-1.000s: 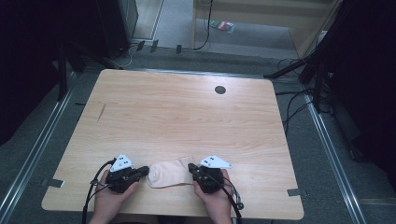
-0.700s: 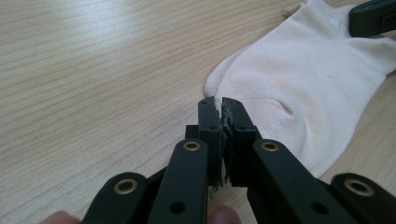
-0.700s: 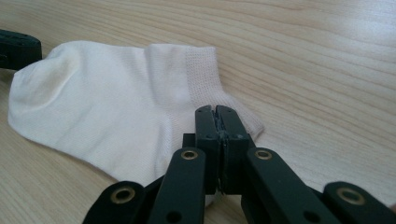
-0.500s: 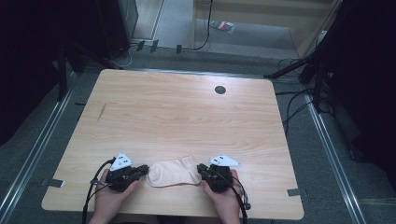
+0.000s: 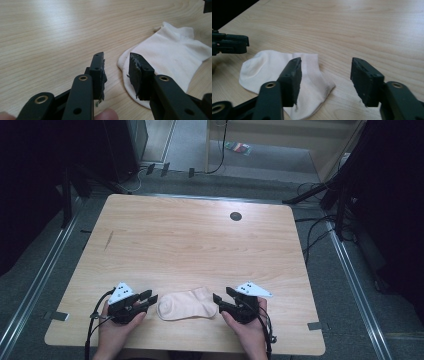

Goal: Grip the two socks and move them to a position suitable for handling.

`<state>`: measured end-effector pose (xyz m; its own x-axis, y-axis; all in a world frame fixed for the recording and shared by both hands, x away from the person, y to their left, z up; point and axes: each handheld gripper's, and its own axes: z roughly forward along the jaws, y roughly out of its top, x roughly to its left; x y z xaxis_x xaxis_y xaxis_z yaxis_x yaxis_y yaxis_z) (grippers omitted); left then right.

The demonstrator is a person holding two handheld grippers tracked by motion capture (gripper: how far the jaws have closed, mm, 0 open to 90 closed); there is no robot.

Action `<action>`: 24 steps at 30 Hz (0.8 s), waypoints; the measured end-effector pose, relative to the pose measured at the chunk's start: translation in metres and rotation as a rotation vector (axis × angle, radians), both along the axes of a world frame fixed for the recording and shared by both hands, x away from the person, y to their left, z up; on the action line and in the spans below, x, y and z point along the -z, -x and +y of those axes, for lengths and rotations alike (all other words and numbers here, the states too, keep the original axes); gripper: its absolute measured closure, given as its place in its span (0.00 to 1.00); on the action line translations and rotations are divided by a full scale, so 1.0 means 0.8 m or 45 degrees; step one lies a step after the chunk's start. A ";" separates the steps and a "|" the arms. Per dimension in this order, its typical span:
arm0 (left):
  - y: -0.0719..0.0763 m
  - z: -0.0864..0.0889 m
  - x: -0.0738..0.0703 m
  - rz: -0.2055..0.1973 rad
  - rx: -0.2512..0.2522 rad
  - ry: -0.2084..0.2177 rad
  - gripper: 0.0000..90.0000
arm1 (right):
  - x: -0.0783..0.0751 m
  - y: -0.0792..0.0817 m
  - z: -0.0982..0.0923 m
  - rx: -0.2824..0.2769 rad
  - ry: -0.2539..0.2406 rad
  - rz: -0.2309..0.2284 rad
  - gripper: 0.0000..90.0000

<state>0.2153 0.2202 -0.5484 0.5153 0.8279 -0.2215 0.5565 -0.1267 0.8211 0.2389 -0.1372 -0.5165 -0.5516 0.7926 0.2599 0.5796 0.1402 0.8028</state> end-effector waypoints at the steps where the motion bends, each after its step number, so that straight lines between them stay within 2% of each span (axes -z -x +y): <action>1: 0.000 0.002 -0.001 -0.008 -0.010 0.012 0.72 | -0.002 0.001 -0.001 0.003 0.004 -0.010 0.42; 5: 0.000 0.008 -0.005 -0.044 -0.055 0.055 0.62 | -0.007 0.004 -0.005 0.030 0.014 -0.049 0.31; 7: -0.001 0.011 -0.008 -0.044 -0.065 0.084 0.56 | -0.009 0.004 -0.007 0.040 0.021 -0.068 0.24; 10: 0.001 0.013 -0.011 -0.061 -0.107 0.062 0.41 | -0.012 0.005 -0.009 0.049 0.047 -0.082 0.17; 12: 0.002 0.017 -0.014 -0.078 -0.126 0.059 0.33 | -0.015 0.006 -0.010 0.054 0.057 -0.099 0.16; 16: 0.002 0.027 -0.020 -0.113 -0.145 0.070 0.28 | -0.017 0.006 -0.015 0.064 0.036 -0.105 0.15; 24: -0.001 0.045 -0.022 -0.104 -0.187 0.083 0.23 | -0.020 0.002 -0.028 0.116 0.027 -0.110 0.15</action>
<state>0.2162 0.2561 -0.5311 0.4087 0.8808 -0.2392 0.4960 0.0057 0.8683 0.2376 -0.1595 -0.5003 -0.4969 0.8452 0.1970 0.5194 0.1078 0.8477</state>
